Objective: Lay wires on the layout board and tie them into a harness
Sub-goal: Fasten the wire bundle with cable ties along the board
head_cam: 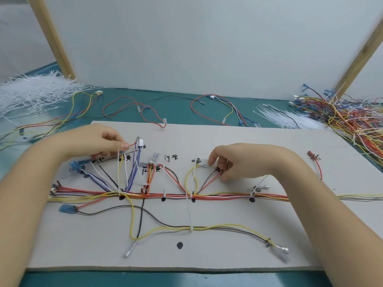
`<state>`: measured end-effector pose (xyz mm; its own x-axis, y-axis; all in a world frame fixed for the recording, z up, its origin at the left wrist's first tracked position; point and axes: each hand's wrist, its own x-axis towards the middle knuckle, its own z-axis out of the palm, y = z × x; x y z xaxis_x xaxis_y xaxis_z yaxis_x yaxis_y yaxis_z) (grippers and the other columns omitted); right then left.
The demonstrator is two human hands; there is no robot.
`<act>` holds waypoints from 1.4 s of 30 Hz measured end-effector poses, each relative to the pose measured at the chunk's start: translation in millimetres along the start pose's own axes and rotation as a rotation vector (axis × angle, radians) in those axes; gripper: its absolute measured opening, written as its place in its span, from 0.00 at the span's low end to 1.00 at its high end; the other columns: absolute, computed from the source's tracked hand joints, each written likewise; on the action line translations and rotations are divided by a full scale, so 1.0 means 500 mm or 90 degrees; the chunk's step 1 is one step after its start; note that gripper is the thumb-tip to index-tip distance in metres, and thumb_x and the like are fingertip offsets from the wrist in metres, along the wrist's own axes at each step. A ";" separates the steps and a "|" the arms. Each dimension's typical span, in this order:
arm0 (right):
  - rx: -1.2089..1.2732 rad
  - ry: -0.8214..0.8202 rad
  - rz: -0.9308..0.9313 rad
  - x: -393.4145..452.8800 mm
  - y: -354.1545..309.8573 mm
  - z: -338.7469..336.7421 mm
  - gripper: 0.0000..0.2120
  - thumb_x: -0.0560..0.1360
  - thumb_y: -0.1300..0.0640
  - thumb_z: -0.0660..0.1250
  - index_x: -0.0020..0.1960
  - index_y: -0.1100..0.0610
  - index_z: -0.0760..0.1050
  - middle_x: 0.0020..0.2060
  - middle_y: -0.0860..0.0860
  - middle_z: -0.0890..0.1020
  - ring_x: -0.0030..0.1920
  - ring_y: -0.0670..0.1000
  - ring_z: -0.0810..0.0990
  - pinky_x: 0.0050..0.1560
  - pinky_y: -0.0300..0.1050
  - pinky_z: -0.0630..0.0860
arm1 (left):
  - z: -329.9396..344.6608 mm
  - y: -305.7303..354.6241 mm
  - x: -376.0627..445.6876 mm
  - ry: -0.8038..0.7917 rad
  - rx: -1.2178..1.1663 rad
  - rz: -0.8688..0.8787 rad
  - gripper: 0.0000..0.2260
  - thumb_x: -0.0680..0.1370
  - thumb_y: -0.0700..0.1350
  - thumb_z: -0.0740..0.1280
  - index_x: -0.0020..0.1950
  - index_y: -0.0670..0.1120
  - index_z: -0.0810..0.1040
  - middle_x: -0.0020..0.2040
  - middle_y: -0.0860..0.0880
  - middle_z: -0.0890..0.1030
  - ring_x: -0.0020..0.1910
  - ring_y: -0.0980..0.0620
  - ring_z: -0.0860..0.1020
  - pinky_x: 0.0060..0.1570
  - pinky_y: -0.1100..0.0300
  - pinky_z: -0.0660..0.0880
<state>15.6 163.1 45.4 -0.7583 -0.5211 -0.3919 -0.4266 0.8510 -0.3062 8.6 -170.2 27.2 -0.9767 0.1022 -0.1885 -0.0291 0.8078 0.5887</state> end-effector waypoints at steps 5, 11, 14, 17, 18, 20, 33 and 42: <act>-0.006 0.016 -0.006 -0.003 -0.006 0.003 0.16 0.75 0.61 0.61 0.61 0.48 0.68 0.44 0.42 0.75 0.44 0.46 0.73 0.50 0.44 0.73 | -0.040 -0.043 -0.023 -0.055 0.124 -0.142 0.10 0.68 0.58 0.72 0.44 0.55 0.79 0.41 0.53 0.81 0.40 0.54 0.77 0.34 0.61 0.73; 0.026 0.009 -0.052 -0.008 -0.006 -0.001 0.16 0.75 0.64 0.58 0.59 0.48 0.68 0.41 0.42 0.73 0.45 0.49 0.74 0.50 0.44 0.75 | -0.049 -0.126 -0.045 -0.083 -0.009 -0.080 0.29 0.50 0.72 0.73 0.40 0.53 0.82 0.31 0.51 0.80 0.25 0.59 0.74 0.25 0.66 0.71; 0.353 -0.037 -0.128 -0.028 -0.003 -0.017 0.17 0.76 0.69 0.59 0.55 0.49 0.72 0.35 0.43 0.70 0.39 0.45 0.72 0.46 0.45 0.78 | -0.056 -0.172 -0.055 -0.099 -0.061 -0.032 0.29 0.53 0.70 0.76 0.44 0.51 0.82 0.35 0.45 0.82 0.30 0.55 0.77 0.29 0.67 0.73; 0.279 0.023 -0.141 -0.029 0.004 -0.020 0.16 0.75 0.65 0.64 0.55 0.45 0.73 0.34 0.41 0.71 0.37 0.46 0.74 0.45 0.45 0.76 | -0.061 -0.183 -0.056 -0.109 -0.093 -0.027 0.29 0.53 0.68 0.77 0.44 0.49 0.83 0.36 0.43 0.83 0.32 0.53 0.79 0.31 0.66 0.75; 0.257 0.050 -0.128 -0.025 0.006 -0.019 0.15 0.75 0.63 0.65 0.55 0.44 0.73 0.34 0.41 0.73 0.37 0.47 0.75 0.45 0.45 0.75 | -0.061 -0.181 -0.054 -0.101 -0.103 -0.034 0.30 0.51 0.68 0.77 0.43 0.49 0.83 0.35 0.43 0.82 0.31 0.54 0.78 0.30 0.66 0.75; 0.274 0.069 -0.091 -0.022 0.006 -0.017 0.13 0.74 0.59 0.65 0.54 0.43 0.74 0.38 0.44 0.75 0.37 0.48 0.76 0.45 0.45 0.75 | -0.060 -0.177 -0.054 -0.087 -0.099 -0.063 0.34 0.46 0.70 0.76 0.42 0.49 0.84 0.33 0.45 0.82 0.28 0.55 0.78 0.28 0.65 0.75; 0.060 0.276 -0.148 0.024 -0.113 0.058 0.11 0.78 0.54 0.59 0.59 0.47 0.72 0.51 0.45 0.77 0.53 0.47 0.72 0.55 0.45 0.67 | -0.086 -0.158 -0.084 -0.010 -0.170 -0.058 0.32 0.45 0.65 0.79 0.44 0.52 0.83 0.33 0.46 0.82 0.30 0.55 0.80 0.28 0.65 0.77; 0.066 0.265 -0.158 0.045 -0.137 0.109 0.13 0.77 0.57 0.59 0.59 0.48 0.72 0.32 0.42 0.72 0.41 0.48 0.68 0.52 0.48 0.64 | -0.065 -0.162 -0.074 -0.094 -0.065 -0.143 0.27 0.45 0.56 0.79 0.43 0.52 0.82 0.34 0.44 0.83 0.29 0.53 0.80 0.27 0.63 0.75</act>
<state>54.3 89.6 10.4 -0.7815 -0.6192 0.0767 -0.5839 0.6825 -0.4396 40.2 -258.3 12.2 -0.9020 0.0161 -0.4314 -0.2704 0.7579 0.5937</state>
